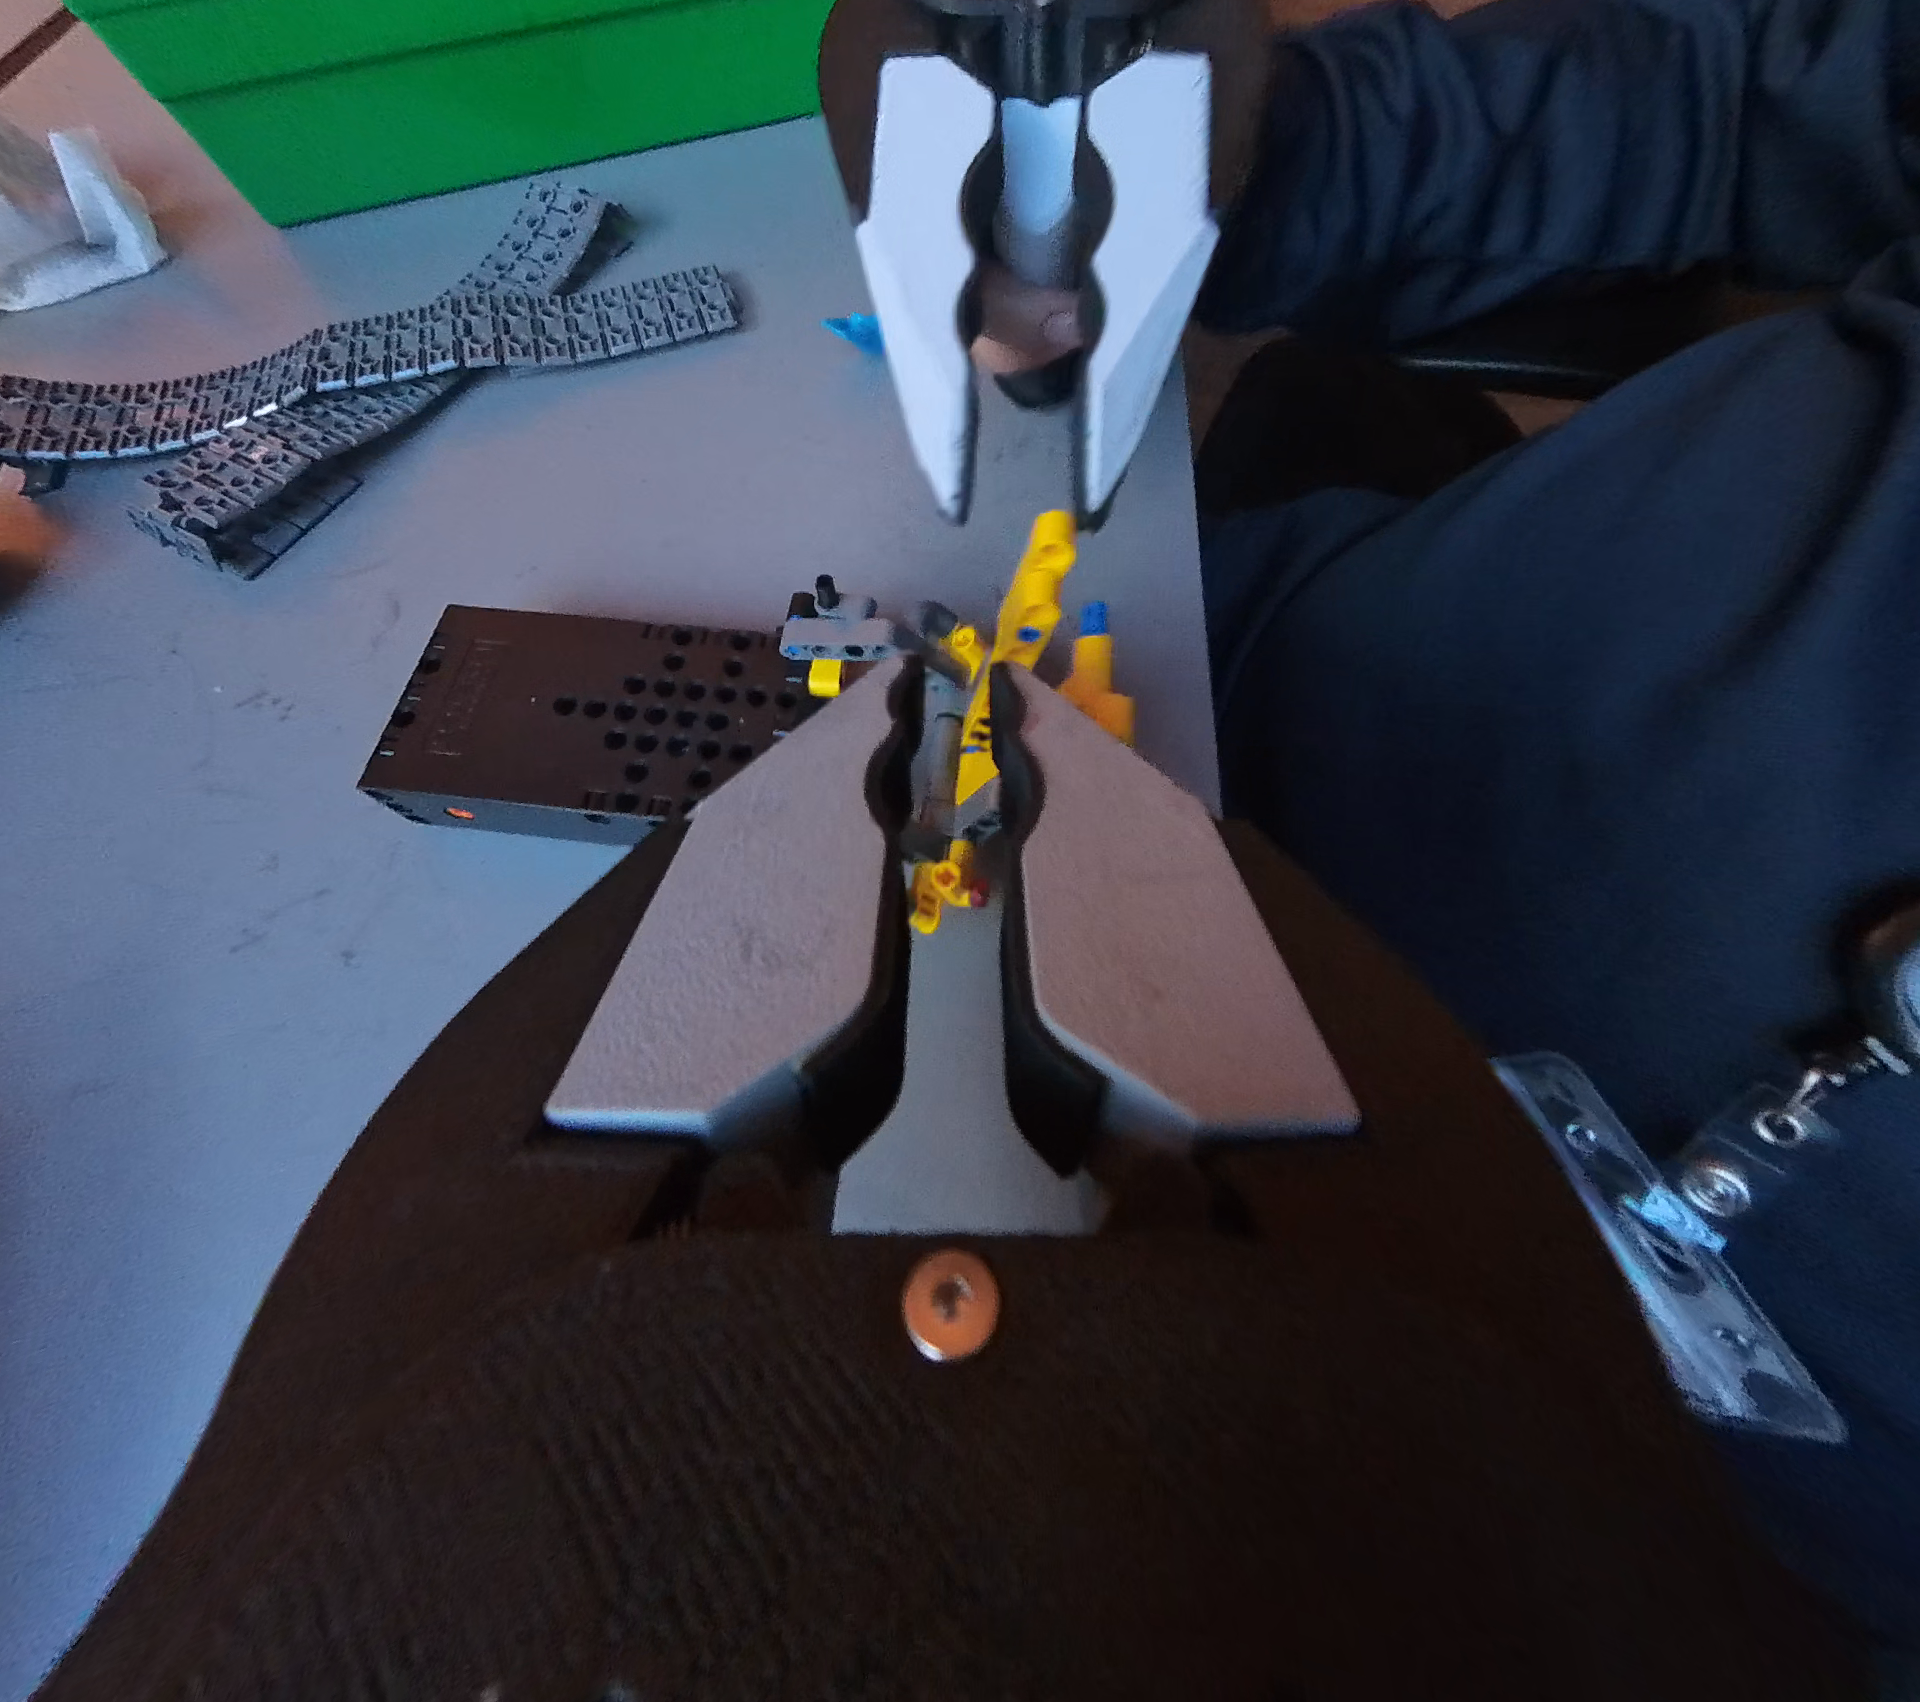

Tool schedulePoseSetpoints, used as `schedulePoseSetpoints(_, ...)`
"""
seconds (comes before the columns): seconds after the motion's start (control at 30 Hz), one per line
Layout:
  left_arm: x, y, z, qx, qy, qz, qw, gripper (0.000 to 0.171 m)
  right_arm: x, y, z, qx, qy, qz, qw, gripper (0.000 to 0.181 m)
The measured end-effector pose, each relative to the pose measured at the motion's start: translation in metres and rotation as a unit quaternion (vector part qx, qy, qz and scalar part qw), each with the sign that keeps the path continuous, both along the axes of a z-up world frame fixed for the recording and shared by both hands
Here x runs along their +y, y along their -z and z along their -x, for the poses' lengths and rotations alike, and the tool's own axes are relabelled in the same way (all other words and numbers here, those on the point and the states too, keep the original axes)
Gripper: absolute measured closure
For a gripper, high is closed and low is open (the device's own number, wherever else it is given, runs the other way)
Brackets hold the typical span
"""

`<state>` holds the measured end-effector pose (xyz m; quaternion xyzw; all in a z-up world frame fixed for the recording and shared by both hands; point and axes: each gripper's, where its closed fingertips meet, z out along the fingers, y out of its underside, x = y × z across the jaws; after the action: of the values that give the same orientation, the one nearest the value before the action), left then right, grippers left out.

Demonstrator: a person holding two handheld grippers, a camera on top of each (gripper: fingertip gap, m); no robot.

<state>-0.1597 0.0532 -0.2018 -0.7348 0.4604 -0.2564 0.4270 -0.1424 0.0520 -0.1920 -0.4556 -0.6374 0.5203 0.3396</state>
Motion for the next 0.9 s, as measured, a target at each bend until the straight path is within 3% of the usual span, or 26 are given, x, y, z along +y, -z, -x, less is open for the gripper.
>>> schedulePoseSetpoints(0.13,0.006,0.014,0.008,0.043,-0.019,-0.003,0.999,0.16,-0.002,0.016,-0.014,-0.033,-0.023,-0.059,0.997,0.163)
schedulePoseSetpoints(0.37,0.023,0.036,0.022,0.134,-0.067,-0.036,0.988,0.154,0.03,0.02,-0.015,-0.048,0.046,-0.057,0.996,0.163)
schedulePoseSetpoints(0.47,0.031,0.034,0.028,0.131,-0.095,-0.037,0.986,0.139,0.052,0.026,-0.012,-0.07,0.104,-0.053,0.991,0.165)
schedulePoseSetpoints(0.6,0.032,0.039,0.034,0.121,-0.111,0.001,0.986,0.118,0.054,0.036,-0.008,-0.099,0.112,-0.06,0.987,0.16)
schedulePoseSetpoints(0.8,0.024,0.051,0.029,0.12,-0.084,0.026,0.989,0.127,0.042,0.053,-0.001,-0.155,0.1,-0.061,0.981,0.149)
schedulePoseSetpoints(0.9,0.024,0.051,0.029,0.116,-0.082,0.03,0.989,0.127,0.046,0.052,0.001,-0.154,0.113,-0.055,0.98,0.155)
